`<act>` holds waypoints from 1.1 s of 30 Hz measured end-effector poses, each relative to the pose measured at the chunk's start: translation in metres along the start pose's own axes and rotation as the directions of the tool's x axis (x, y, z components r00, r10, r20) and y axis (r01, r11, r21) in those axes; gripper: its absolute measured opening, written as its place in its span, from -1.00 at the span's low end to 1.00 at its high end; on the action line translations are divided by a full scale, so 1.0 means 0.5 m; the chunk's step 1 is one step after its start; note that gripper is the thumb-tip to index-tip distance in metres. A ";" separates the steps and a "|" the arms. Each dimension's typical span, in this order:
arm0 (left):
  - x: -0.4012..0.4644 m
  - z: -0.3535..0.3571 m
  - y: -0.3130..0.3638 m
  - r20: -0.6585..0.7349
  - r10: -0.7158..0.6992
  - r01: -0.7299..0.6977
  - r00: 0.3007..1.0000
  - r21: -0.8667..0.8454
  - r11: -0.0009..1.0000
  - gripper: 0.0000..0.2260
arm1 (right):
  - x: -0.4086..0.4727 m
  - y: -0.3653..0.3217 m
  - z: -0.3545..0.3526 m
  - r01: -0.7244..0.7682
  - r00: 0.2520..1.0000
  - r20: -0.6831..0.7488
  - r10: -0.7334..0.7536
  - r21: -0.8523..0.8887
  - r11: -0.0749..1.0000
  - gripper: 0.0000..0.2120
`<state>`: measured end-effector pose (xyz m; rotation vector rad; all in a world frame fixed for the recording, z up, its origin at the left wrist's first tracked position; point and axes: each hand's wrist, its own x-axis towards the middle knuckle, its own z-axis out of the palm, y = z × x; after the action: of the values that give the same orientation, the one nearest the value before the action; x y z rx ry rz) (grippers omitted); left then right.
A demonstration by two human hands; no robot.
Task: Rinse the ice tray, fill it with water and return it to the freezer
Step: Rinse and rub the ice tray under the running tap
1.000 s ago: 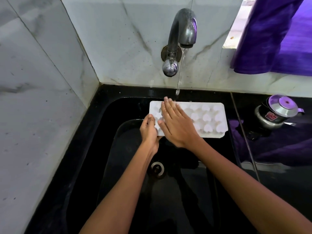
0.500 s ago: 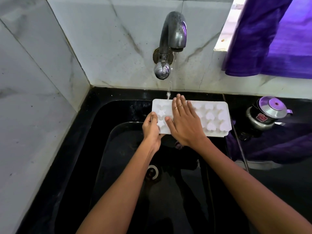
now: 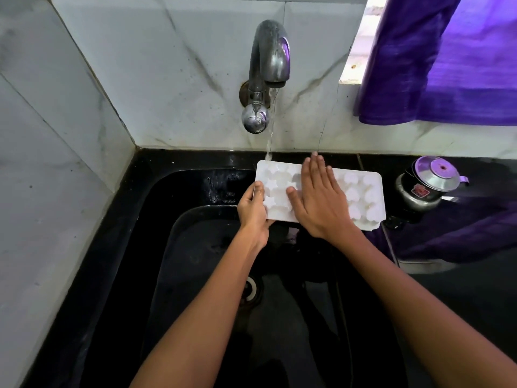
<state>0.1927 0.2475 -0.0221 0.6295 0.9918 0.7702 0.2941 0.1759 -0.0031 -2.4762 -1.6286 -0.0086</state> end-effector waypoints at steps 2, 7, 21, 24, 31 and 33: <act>-0.002 0.007 -0.005 0.012 0.004 -0.004 1.000 -0.001 1.000 -0.75 | 0.019 -0.023 0.001 0.008 1.000 0.006 -0.009 0.017 1.000 -0.28; -0.001 -0.017 0.004 -0.059 0.016 -0.017 0.998 -0.020 1.000 -0.78 | 0.034 -0.090 0.032 0.144 0.989 -0.042 -0.142 0.048 0.988 -0.34; -0.013 -0.162 0.051 -0.292 0.111 -0.143 0.950 -0.091 0.986 -0.86 | -0.010 -0.088 0.070 0.374 0.927 0.016 -0.375 0.042 0.926 -0.35; -0.021 -0.158 0.055 -0.275 0.110 -0.138 0.955 -0.083 0.987 -0.85 | -0.014 -0.084 0.064 0.336 0.942 -0.001 -0.336 0.042 0.941 -0.31; -0.027 -0.178 0.074 -0.310 0.129 -0.160 0.942 -0.077 0.984 -0.88 | 0.003 -0.039 0.053 -0.041 0.999 0.019 0.039 0.126 0.991 -0.29; -0.031 -0.189 0.077 -0.315 0.138 -0.168 0.939 -0.068 0.983 -0.91 | 0.004 -0.025 0.050 -0.132 0.990 0.080 0.118 0.195 0.972 -0.29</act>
<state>0.0920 0.2687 -0.0244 0.5170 1.1938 1.0712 0.2811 0.1861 -0.0258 -2.4415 -1.4165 0.2463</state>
